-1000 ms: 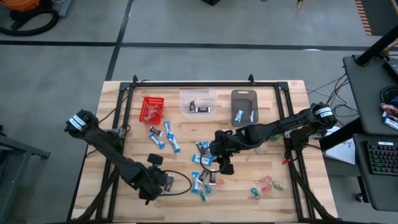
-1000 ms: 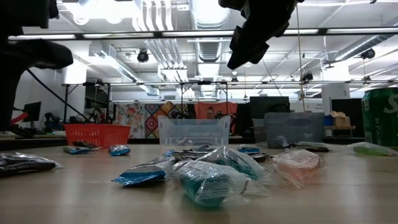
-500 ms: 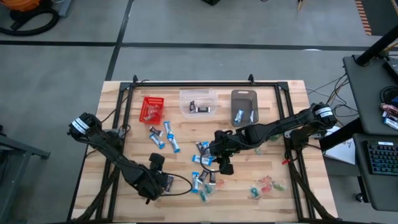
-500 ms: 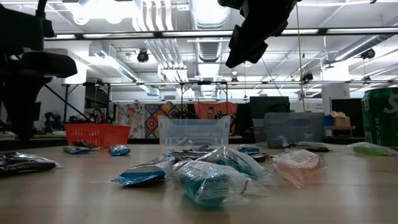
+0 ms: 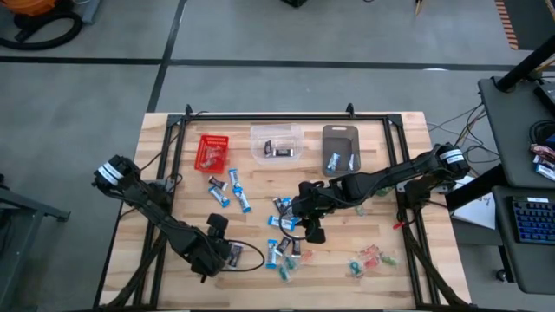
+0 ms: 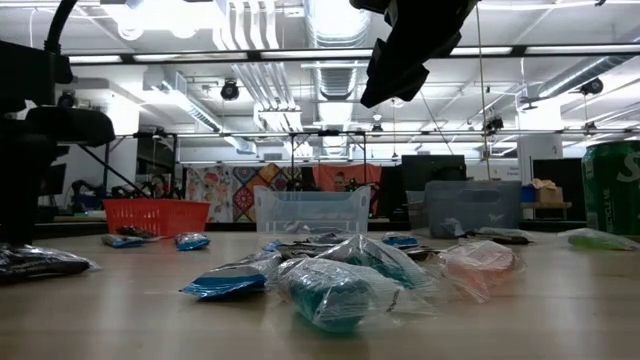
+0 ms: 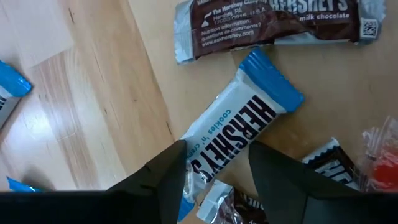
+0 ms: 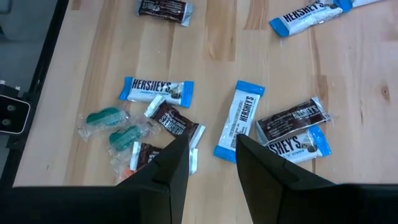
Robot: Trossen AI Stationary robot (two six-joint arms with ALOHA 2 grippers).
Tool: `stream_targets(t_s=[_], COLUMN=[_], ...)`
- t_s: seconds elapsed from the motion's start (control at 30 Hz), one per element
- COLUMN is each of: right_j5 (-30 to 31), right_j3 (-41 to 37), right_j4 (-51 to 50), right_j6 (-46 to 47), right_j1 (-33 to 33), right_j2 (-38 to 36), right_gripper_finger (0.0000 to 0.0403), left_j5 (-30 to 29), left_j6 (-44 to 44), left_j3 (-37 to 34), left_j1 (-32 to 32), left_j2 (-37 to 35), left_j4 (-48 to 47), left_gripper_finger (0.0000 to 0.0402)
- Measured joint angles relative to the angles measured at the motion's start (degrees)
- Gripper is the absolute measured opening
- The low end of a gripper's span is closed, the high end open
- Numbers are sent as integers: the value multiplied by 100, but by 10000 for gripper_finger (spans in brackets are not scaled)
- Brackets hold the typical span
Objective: Sort candy
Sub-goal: Put the white chocolate bar into the black bin
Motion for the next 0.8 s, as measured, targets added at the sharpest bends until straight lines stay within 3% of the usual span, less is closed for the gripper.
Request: stream_targets(t_s=[0.2,0.53,0.8], right_j5=[0,2,2], right_j3=[-1,-7,-85], right_j4=[131,150,437], right_j6=[0,-1,-11], right_j1=[0,0,0], right_j2=[0,0,0], right_gripper_finger=[121,121,121], left_j5=[-61,-311,-385], left_j6=[8,-31,-180], left_j3=[-37,-55,-92], left_j1=[0,13,22], left_j2=[9,2,-397], left_j4=[34,37,-48], left_gripper_finger=[136,12,3])
